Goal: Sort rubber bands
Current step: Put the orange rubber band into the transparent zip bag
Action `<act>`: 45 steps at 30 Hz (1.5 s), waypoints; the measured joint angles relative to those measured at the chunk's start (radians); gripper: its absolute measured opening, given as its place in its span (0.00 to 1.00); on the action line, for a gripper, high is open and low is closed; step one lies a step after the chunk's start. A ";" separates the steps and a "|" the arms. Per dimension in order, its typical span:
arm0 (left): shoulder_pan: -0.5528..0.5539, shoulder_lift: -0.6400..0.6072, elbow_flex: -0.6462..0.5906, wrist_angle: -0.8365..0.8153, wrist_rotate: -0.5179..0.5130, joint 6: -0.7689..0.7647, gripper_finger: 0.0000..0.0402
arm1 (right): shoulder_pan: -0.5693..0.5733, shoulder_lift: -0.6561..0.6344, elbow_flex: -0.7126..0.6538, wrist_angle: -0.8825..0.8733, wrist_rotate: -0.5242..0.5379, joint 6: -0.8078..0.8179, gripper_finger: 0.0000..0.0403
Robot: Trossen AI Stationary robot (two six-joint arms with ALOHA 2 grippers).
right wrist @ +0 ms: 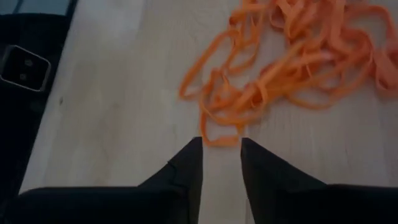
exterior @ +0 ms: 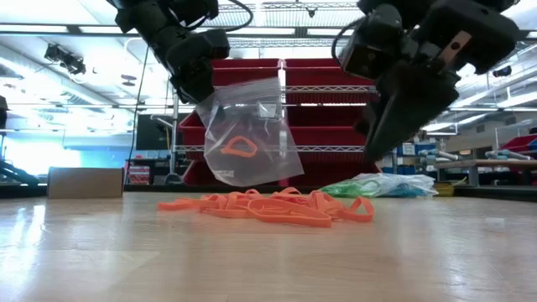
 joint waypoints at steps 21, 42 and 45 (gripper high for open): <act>0.000 0.000 0.000 0.252 0.000 -0.002 0.04 | -0.002 0.208 -0.045 0.295 -0.070 0.187 0.27; 0.004 0.000 0.000 0.066 -0.131 -0.084 0.04 | -0.005 0.205 -0.047 0.320 -0.029 0.183 0.27; 0.004 0.000 0.000 0.020 -0.164 -0.084 0.04 | -0.005 0.205 -0.047 0.321 -0.028 0.187 0.27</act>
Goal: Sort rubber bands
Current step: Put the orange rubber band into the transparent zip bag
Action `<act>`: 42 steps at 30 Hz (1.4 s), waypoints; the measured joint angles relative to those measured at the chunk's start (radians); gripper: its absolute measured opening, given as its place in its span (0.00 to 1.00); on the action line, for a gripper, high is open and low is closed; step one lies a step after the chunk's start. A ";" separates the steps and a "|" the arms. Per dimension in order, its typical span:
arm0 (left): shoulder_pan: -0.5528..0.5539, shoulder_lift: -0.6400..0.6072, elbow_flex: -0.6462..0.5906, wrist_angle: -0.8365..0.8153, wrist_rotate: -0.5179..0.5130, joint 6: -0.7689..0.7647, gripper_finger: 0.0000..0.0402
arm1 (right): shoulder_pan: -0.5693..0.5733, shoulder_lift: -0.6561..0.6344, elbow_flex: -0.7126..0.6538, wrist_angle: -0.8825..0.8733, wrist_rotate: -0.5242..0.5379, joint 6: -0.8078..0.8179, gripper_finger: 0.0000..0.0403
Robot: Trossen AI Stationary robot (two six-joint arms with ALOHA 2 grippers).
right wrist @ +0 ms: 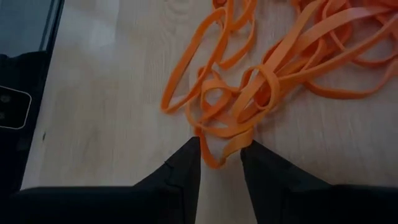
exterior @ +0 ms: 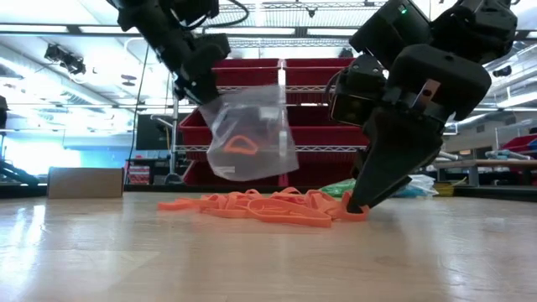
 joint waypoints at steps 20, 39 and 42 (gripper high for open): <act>0.000 0.000 0.000 -0.152 -0.006 0.056 0.04 | -0.001 0.000 0.000 -0.015 0.040 -0.003 0.01; -0.001 0.000 0.092 -0.124 0.007 0.083 0.04 | -0.059 -0.424 0.000 -0.275 0.233 -0.074 0.00; -0.002 -0.001 0.143 -0.147 0.005 0.098 0.04 | -0.060 -0.492 0.008 -0.302 0.280 -0.093 0.00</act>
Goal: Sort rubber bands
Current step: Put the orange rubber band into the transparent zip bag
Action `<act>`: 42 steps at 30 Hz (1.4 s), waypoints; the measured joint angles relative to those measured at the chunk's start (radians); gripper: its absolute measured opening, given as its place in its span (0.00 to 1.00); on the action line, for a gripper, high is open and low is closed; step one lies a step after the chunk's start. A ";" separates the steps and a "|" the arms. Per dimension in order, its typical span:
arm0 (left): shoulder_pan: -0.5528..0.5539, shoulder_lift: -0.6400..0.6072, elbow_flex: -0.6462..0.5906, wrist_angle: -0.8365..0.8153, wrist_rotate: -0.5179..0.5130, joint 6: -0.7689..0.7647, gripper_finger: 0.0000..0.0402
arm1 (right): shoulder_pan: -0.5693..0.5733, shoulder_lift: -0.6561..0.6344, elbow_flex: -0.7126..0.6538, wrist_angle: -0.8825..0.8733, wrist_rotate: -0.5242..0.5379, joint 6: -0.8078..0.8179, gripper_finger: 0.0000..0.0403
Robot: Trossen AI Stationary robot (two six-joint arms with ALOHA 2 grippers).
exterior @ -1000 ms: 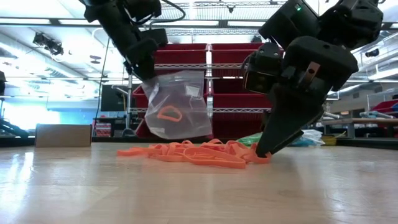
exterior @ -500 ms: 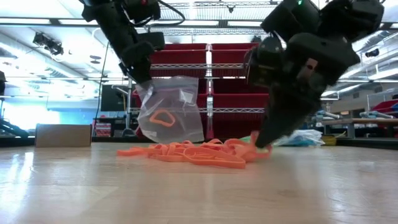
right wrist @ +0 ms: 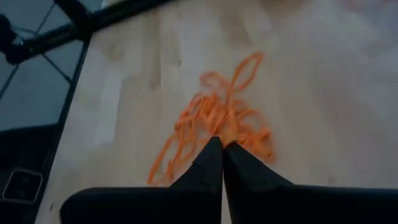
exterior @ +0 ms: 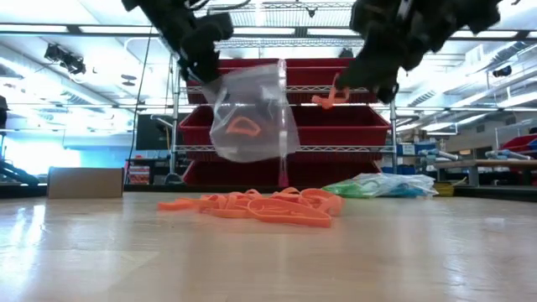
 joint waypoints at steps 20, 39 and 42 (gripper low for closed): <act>0.000 0.030 0.038 -0.039 -0.016 0.005 0.04 | -0.078 0.323 0.694 -0.375 0.100 -0.401 0.00; 0.000 0.040 0.038 -0.040 -0.017 -0.013 0.04 | -0.188 0.482 0.849 -0.516 0.170 -0.521 0.00; 0.000 0.040 0.038 -0.040 -0.016 -0.013 0.04 | -0.191 0.482 0.849 -0.545 0.170 -0.521 0.00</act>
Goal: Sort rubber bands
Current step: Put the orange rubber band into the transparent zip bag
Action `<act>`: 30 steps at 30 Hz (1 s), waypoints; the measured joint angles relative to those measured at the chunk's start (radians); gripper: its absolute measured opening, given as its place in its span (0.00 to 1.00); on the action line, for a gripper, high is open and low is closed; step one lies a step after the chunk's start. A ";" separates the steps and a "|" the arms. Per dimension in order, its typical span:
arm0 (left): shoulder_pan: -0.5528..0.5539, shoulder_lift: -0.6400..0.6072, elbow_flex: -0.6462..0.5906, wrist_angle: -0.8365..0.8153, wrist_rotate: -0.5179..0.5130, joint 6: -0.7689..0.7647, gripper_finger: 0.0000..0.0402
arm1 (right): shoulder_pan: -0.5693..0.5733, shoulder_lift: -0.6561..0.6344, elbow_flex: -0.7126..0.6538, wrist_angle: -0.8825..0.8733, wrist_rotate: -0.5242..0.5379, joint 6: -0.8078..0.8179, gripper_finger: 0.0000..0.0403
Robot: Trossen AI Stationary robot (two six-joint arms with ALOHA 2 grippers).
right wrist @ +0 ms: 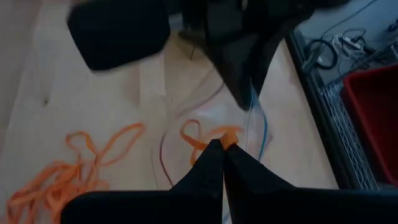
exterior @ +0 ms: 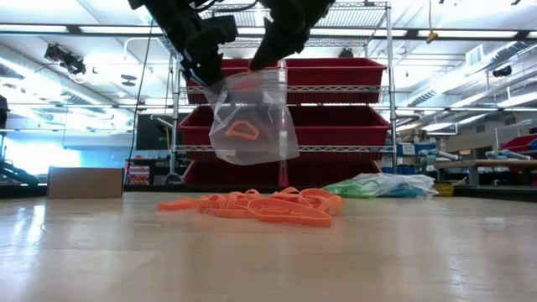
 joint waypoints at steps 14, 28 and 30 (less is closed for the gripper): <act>0.000 0.000 0.000 0.024 0.000 -0.003 0.04 | 0.033 0.000 0.000 -0.003 0.029 -0.023 0.16; 0.000 0.000 0.000 0.020 0.000 -0.004 0.04 | 0.137 -0.109 -0.001 -0.273 0.148 0.162 0.34; 0.000 0.000 0.000 0.020 0.000 -0.004 0.04 | 0.183 -0.139 -0.020 -0.322 0.159 0.228 0.32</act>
